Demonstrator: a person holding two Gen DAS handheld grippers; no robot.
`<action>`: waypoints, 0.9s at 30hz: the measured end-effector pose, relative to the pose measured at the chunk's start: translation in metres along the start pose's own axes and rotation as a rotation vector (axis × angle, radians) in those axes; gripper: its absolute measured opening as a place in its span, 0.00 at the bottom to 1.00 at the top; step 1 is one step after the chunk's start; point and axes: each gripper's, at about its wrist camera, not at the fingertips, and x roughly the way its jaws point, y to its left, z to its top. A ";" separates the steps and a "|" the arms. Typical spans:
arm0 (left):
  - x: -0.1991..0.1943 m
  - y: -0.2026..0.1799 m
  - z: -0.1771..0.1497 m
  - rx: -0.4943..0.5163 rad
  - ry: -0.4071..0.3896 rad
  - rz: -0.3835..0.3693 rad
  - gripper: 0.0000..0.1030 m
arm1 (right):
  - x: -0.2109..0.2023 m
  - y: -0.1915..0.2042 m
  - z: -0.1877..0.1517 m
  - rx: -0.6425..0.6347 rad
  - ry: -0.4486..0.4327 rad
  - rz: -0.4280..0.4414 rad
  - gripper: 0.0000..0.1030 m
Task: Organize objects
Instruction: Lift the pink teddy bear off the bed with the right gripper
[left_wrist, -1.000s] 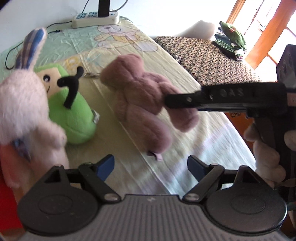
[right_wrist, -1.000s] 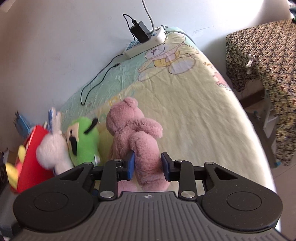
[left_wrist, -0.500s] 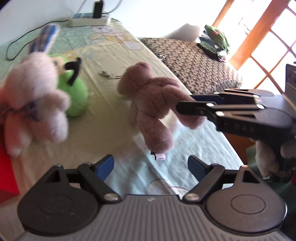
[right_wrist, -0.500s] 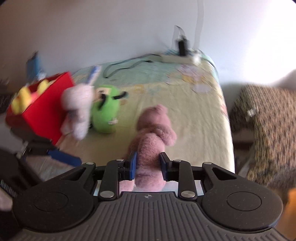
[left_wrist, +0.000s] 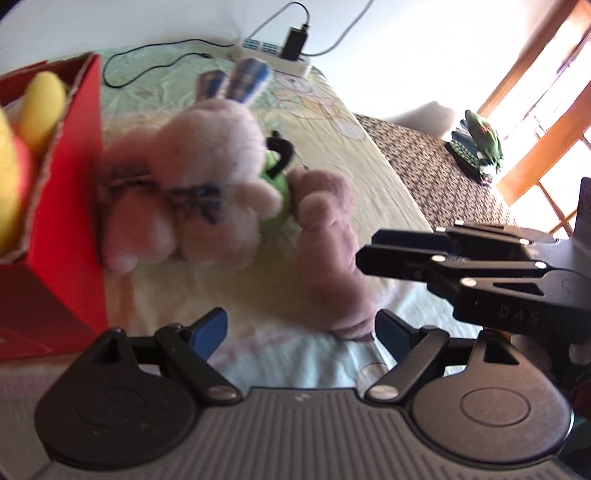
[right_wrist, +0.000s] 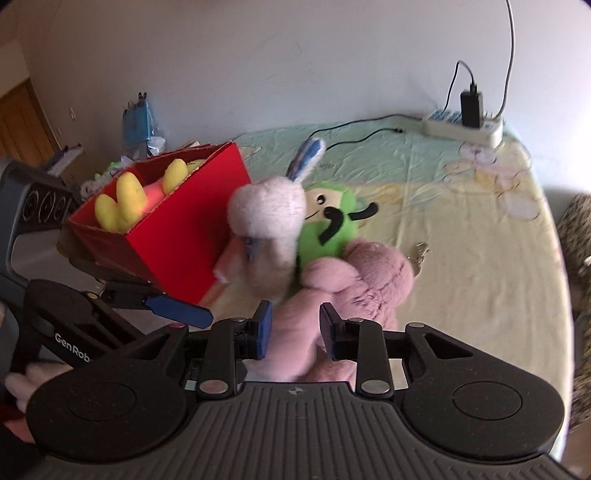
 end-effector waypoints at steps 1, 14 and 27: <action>-0.002 0.002 0.000 -0.002 -0.004 0.000 0.85 | 0.002 -0.001 0.001 0.024 0.002 0.008 0.29; 0.031 -0.039 0.024 0.125 0.021 -0.037 0.85 | 0.011 -0.076 -0.019 0.530 0.012 -0.037 0.36; 0.086 -0.049 0.037 0.184 0.088 0.011 0.86 | 0.045 -0.092 -0.025 0.656 0.021 0.019 0.55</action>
